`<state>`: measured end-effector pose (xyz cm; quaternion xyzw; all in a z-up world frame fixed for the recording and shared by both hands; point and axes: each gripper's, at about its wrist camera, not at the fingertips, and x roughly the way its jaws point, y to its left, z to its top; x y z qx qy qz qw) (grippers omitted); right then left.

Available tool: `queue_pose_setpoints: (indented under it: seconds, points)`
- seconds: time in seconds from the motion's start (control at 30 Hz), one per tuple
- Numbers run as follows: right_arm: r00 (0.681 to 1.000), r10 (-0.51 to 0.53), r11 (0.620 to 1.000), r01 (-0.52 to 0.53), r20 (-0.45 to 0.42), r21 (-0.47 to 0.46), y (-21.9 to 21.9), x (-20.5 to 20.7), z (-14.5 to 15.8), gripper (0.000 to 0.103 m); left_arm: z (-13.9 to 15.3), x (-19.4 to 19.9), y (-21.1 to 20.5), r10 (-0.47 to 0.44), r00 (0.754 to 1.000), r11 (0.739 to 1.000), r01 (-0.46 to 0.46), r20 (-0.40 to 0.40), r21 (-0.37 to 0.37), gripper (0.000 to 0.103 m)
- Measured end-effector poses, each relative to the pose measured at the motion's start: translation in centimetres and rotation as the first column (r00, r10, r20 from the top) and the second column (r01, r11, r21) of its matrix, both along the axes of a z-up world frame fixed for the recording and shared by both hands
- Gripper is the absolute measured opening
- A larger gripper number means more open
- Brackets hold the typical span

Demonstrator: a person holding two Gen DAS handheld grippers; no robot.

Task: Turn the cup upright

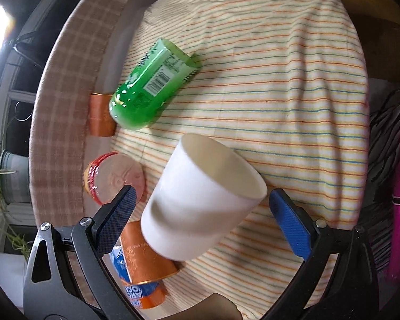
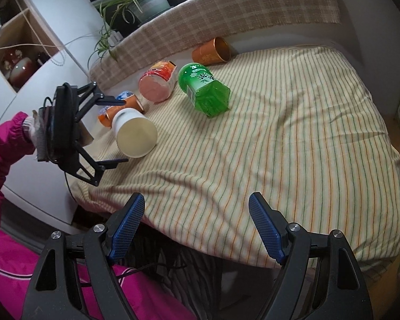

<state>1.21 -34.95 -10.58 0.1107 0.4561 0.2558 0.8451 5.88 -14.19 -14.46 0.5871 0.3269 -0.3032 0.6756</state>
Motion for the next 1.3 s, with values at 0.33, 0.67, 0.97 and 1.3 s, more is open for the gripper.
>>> queue_pose_setpoints:
  seconds: [0.33,0.67,0.97,1.3]
  points:
    - [1.000,-0.012,1.000,0.012,-0.012,-0.003,0.1,0.1,-0.1,0.080,-0.1,2.0,-0.1,0.045,0.998,0.997,-0.047,-0.035,-0.066,0.091]
    - [0.999,0.011,1.000,-0.011,-0.031,-0.010,1.3,0.8,-0.7,0.080,2.0,5.0,2.3,0.193,0.976,0.936,-0.215,-0.103,-0.278,0.088]
    - [0.999,0.038,0.999,-0.039,-0.038,-0.028,2.9,1.5,-0.9,0.080,3.3,6.4,5.0,0.299,0.938,0.818,-0.347,-0.176,-0.458,0.087]
    - [0.997,0.074,0.996,-0.076,-0.036,-0.045,4.8,2.6,-0.6,0.080,4.7,6.7,8.6,0.382,0.882,0.609,-0.464,-0.274,-0.644,0.084]
